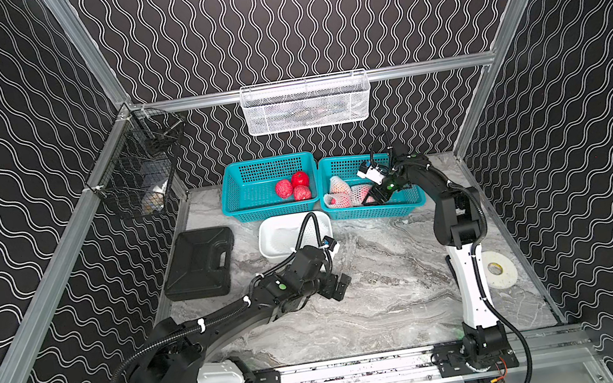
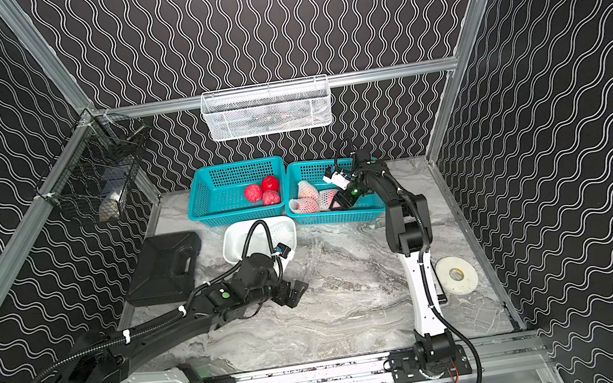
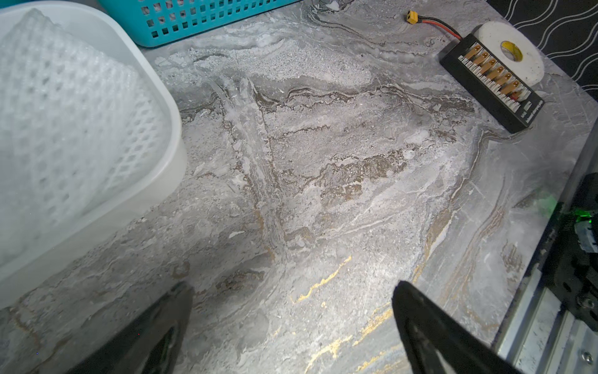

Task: Remove foam nets from apples
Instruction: Pick up the apple from the basket, then place the apple at the center of the board.

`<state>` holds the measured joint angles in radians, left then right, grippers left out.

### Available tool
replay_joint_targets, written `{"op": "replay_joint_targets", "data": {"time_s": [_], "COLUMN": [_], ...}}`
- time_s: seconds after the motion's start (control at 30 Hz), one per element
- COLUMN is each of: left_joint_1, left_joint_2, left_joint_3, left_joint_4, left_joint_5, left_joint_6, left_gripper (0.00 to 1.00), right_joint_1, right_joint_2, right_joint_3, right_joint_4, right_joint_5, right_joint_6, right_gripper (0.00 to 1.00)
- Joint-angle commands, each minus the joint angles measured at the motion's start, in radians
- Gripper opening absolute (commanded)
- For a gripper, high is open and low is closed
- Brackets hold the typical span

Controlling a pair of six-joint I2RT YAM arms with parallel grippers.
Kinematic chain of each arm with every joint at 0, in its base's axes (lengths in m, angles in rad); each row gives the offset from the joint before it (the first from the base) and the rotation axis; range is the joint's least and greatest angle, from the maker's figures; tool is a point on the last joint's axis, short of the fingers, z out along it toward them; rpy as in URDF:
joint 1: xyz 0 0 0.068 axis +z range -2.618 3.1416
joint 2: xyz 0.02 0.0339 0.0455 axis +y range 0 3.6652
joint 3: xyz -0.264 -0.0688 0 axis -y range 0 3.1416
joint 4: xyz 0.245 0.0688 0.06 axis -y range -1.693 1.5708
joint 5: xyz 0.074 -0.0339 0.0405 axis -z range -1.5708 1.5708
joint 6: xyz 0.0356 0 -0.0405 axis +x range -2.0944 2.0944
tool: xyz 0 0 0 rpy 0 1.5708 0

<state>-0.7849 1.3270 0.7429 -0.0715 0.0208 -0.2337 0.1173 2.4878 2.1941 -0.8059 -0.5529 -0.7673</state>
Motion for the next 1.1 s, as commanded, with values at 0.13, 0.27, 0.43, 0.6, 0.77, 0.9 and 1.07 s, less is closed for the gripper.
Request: {"op": "replay_joint_targets", "data": {"time_s": [0.13,0.27,0.43,0.6,0.77,0.9,1.07], "left_joint_1": [0.000,0.002,0.001,0.002,0.002,0.002,0.001], "left_joint_2": [-0.017,-0.026,-0.056,-0.103,-0.132,-0.153,-0.186], "left_joint_3": [-0.003,-0.004,-0.012,-0.030,-0.037,-0.055,-0.110], "left_joint_4": [-0.009,-0.021,-0.014,0.001,0.019,0.054,0.127], "left_joint_5": [-0.056,-0.078,-0.095,-0.129,-0.160,-0.175,-0.207], "left_joint_6": [0.023,0.028,0.022,0.025,0.035,0.034,0.023], "left_gripper": [1.00,1.00,1.00,0.99,1.00,1.00,1.00], "right_joint_1": [-0.004,-0.013,-0.024,-0.040,-0.045,-0.044,-0.019], "right_joint_2": [-0.058,-0.105,-0.198,-0.293,-0.392,-0.520,-0.740], "right_joint_3": [-0.061,-0.119,-0.211,-0.284,-0.347,-0.434,-0.683], "right_joint_4": [0.081,0.128,0.202,0.234,0.245,0.289,0.503], "right_joint_5": [-0.059,-0.078,-0.098,-0.118,-0.142,-0.202,-0.266], "right_joint_6": [0.012,0.023,0.046,0.060,0.085,0.135,0.320], "right_gripper": [0.60,0.59,0.59,0.59,0.60,0.60,0.62]}}
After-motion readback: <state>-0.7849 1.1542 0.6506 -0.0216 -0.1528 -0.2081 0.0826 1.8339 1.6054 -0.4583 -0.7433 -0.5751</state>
